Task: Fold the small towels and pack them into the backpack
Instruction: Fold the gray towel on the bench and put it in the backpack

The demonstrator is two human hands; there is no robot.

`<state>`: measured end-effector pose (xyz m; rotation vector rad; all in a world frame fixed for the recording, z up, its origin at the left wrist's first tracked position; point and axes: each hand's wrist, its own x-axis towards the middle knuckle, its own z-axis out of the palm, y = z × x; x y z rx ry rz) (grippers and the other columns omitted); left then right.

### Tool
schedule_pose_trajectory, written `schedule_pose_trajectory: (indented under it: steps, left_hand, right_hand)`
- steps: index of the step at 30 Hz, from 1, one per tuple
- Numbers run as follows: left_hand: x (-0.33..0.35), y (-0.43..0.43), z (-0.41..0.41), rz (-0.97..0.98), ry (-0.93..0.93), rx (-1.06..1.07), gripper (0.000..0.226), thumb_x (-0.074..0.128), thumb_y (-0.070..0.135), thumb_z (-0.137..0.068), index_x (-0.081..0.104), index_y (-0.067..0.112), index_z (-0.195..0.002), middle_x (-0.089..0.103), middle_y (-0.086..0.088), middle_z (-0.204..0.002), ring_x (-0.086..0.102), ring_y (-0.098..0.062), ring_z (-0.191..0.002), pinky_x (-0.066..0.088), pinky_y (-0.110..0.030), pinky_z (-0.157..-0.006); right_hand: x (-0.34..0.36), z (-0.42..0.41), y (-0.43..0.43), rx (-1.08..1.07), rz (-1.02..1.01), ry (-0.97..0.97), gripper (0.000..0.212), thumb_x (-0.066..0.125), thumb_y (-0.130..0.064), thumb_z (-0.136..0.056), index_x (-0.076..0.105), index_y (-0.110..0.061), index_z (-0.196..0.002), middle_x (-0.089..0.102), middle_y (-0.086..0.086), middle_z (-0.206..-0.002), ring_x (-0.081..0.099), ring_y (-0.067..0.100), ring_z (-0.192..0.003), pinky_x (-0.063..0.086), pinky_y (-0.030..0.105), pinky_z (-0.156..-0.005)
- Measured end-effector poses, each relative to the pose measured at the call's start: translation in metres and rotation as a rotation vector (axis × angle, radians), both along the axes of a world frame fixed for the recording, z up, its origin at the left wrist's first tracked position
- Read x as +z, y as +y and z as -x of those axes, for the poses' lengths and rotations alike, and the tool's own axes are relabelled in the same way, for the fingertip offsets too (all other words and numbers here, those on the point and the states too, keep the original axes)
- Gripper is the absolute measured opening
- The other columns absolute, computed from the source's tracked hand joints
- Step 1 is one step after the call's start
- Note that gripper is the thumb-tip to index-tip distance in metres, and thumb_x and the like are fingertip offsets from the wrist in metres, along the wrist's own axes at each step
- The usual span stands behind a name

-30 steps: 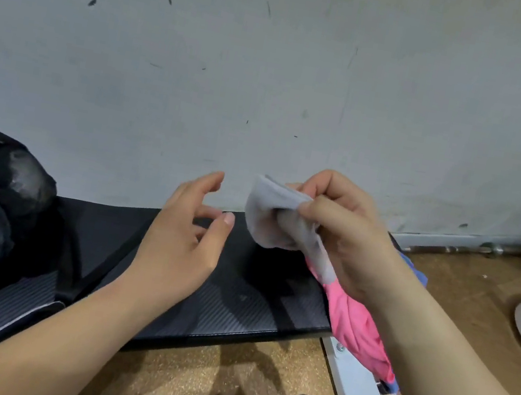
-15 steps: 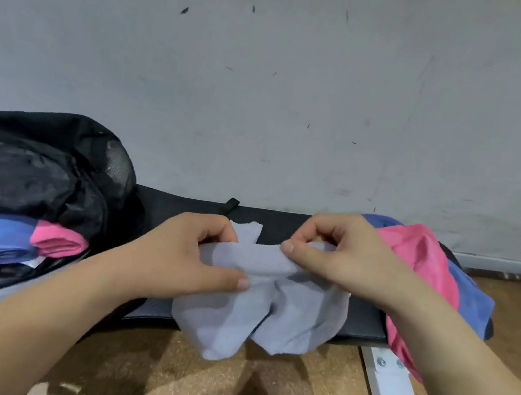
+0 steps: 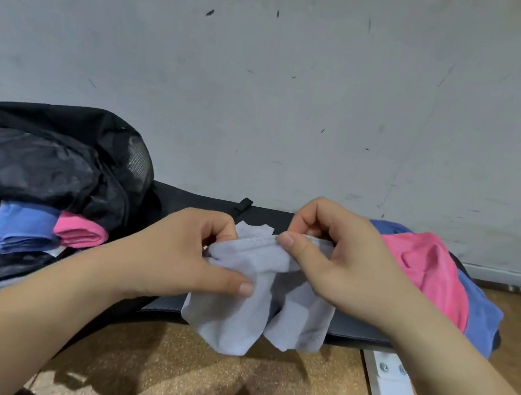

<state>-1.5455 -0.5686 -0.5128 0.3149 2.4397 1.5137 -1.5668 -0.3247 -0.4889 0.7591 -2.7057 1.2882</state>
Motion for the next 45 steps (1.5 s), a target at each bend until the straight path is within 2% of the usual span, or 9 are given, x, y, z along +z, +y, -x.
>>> schedule_pose_trajectory:
  steps: [3, 9, 14, 20, 23, 26, 34, 40, 45]
  left_hand:
    - [0.008, 0.005, -0.001, -0.104, -0.023, -0.029, 0.035, 0.075, 0.045, -0.083, 0.057, 0.022, -0.065, 0.050, 0.013, -0.057, 0.044, -0.001, -0.054, 0.034, -0.014, -0.052]
    - [0.015, 0.015, -0.004, 0.027, -0.076, -0.125, 0.041, 0.070, 0.040, -0.097, 0.054, 0.014, -0.070, 0.045, 0.005, -0.058, 0.041, -0.009, -0.052, 0.033, -0.021, -0.050]
    - [0.016, 0.015, 0.001, 0.187, 0.065, 0.004, 0.043, 0.075, 0.040, -0.092, 0.053, 0.017, -0.064, 0.049, 0.011, -0.054, 0.047, -0.005, -0.049, 0.038, -0.018, -0.051]
    - [0.007, -0.012, 0.017, 0.318, 0.160, 0.234, 0.030, 0.084, 0.036, -0.085, 0.070, 0.018, -0.067, 0.050, 0.013, -0.049, 0.040, -0.003, -0.045, 0.033, -0.021, -0.049]
    - [0.006, -0.021, 0.020, 0.232, 0.068, 0.417, 0.043, 0.089, 0.040, -0.080, 0.061, 0.012, -0.061, 0.043, 0.009, -0.049, 0.036, -0.008, -0.045, 0.028, -0.021, -0.044]
    - [0.004, -0.029, 0.019, 0.179, -0.003, 0.509, 0.050, 0.089, 0.044, -0.078, 0.052, 0.014, -0.063, 0.043, -0.002, -0.058, 0.040, -0.015, -0.056, 0.028, -0.028, -0.052]
    - [0.006, -0.025, 0.016, -0.383, -0.224, 0.460, 0.014, 0.068, 0.013, -0.100, 0.076, 0.007, -0.092, 0.075, -0.014, -0.087, 0.068, -0.026, -0.080, 0.053, -0.039, -0.077]
    - [-0.003, -0.006, 0.019, -0.356, -0.154, 0.270, 0.031, 0.052, 0.006, -0.108, 0.081, 0.017, -0.112, 0.082, -0.003, -0.110, 0.076, -0.019, -0.107, 0.059, -0.033, -0.097]
    - [-0.014, -0.009, 0.029, -0.315, 0.064, 0.476, 0.015, 0.079, 0.008, -0.090, 0.080, 0.015, -0.104, 0.083, -0.005, -0.096, 0.079, -0.026, -0.093, 0.064, -0.041, -0.088]
  right_hand:
    - [0.003, -0.001, 0.009, -0.064, -0.065, 0.030, 0.015, 0.073, -0.025, -0.094, 0.062, -0.029, -0.085, 0.068, -0.013, -0.081, 0.064, 0.010, -0.078, 0.052, 0.030, -0.071]
    - [0.027, -0.013, 0.032, -0.246, 0.029, 0.107, 0.014, 0.073, -0.022, -0.093, 0.064, -0.026, -0.083, 0.067, -0.014, -0.074, 0.061, 0.008, -0.067, 0.044, 0.018, -0.060]
    - [0.026, -0.002, 0.062, -0.620, 0.122, 0.227, 0.014, 0.068, -0.023, -0.095, 0.060, -0.023, -0.083, 0.064, -0.009, -0.075, 0.059, 0.004, -0.076, 0.041, 0.011, -0.059]
    - [0.007, 0.024, 0.091, -0.873, 0.191, 0.124, 0.013, 0.065, -0.026, -0.097, 0.061, -0.015, -0.091, 0.058, -0.009, -0.075, 0.053, 0.002, -0.066, 0.036, 0.014, -0.057]
    - [-0.002, 0.033, 0.080, -0.821, 0.272, 0.005, 0.015, 0.067, -0.028, -0.097, 0.061, -0.018, -0.087, 0.057, -0.004, -0.072, 0.053, 0.009, -0.064, 0.039, 0.026, -0.061]
    - [-0.010, 0.036, 0.057, -0.753, 0.311, -0.067, 0.017, 0.065, -0.029, -0.099, 0.063, -0.014, -0.092, 0.059, -0.001, -0.073, 0.053, 0.011, -0.063, 0.042, 0.022, -0.058]
    - [-0.038, 0.048, -0.025, -0.555, 0.457, -0.252, 0.019, 0.067, -0.026, -0.099, 0.063, -0.014, -0.085, 0.059, -0.004, -0.061, 0.051, 0.005, -0.052, 0.043, 0.020, -0.053]
    - [-0.036, 0.051, -0.070, -0.289, 0.503, -0.363, 0.018, 0.069, -0.026, -0.099, 0.064, -0.014, -0.087, 0.054, -0.011, -0.053, 0.047, 0.008, -0.050, 0.043, 0.022, -0.055]
    - [-0.031, 0.050, -0.073, -0.045, 0.442, -0.408, 0.015, 0.073, -0.021, -0.097, 0.070, -0.008, -0.090, 0.073, 0.018, -0.073, 0.058, 0.022, -0.069, 0.045, 0.038, -0.070]
